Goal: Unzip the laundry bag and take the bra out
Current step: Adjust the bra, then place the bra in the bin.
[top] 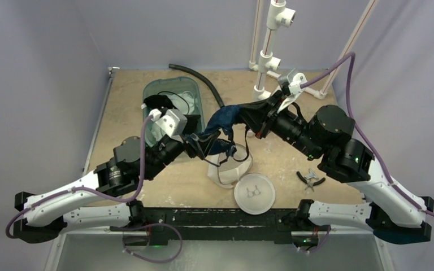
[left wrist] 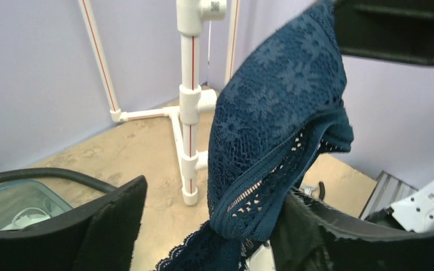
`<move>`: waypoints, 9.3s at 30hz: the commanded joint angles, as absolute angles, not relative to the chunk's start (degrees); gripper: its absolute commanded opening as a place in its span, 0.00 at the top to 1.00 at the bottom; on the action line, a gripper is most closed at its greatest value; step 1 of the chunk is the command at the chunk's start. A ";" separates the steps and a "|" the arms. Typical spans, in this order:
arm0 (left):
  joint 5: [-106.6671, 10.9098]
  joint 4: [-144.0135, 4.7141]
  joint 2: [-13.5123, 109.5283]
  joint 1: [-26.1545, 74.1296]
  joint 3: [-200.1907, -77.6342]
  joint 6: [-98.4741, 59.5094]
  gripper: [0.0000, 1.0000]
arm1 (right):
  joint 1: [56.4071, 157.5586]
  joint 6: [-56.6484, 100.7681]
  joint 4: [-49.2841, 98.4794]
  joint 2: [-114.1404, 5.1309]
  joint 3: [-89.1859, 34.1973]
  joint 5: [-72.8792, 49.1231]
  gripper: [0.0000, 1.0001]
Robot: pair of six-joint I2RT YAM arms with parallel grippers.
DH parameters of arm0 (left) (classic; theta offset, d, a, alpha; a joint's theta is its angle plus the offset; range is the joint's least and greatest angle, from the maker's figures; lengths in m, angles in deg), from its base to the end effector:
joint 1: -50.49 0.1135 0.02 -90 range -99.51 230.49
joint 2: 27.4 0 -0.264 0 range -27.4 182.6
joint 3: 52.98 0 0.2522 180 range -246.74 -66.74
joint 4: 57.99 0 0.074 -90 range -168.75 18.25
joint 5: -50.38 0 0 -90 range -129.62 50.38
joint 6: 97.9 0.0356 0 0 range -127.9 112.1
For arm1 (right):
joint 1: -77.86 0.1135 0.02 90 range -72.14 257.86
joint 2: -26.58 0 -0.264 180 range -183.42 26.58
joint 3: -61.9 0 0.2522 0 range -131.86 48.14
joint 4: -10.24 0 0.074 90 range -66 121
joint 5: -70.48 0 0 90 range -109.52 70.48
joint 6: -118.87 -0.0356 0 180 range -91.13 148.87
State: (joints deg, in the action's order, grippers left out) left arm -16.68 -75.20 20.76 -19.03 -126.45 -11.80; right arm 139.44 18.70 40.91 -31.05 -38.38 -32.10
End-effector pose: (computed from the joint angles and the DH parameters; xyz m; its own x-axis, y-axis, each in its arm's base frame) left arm 0.0751 -0.1615 0.4330 -0.0003 -0.1782 -0.9840 0.7294 0.6731 -0.1221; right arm 0.0880 0.1463 0.5299 -0.0364 0.2948 -0.9549 -0.7625 0.6094 0.2172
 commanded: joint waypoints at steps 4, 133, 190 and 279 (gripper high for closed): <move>-13.33 -67.50 22.57 -19.36 -128.27 -10.22 0.51 | 139.47 16.18 38.21 -29.87 -38.17 -30.64 1.00; -10.87 -77.47 -0.25 -19.27 -123.18 -33.87 0.10 | 140.45 38.30 31.73 -39.84 -50.23 -44.44 1.00; -12.79 -59.96 8.54 -19.24 -111.46 -26.28 0.27 | 142.47 10.39 51.40 -60.25 -63.97 -51.84 1.00; 0.25 -51.68 23.43 -19.30 -112.27 -24.08 0.20 | 138.45 1.39 41.02 -54.72 -58.04 -59.43 1.00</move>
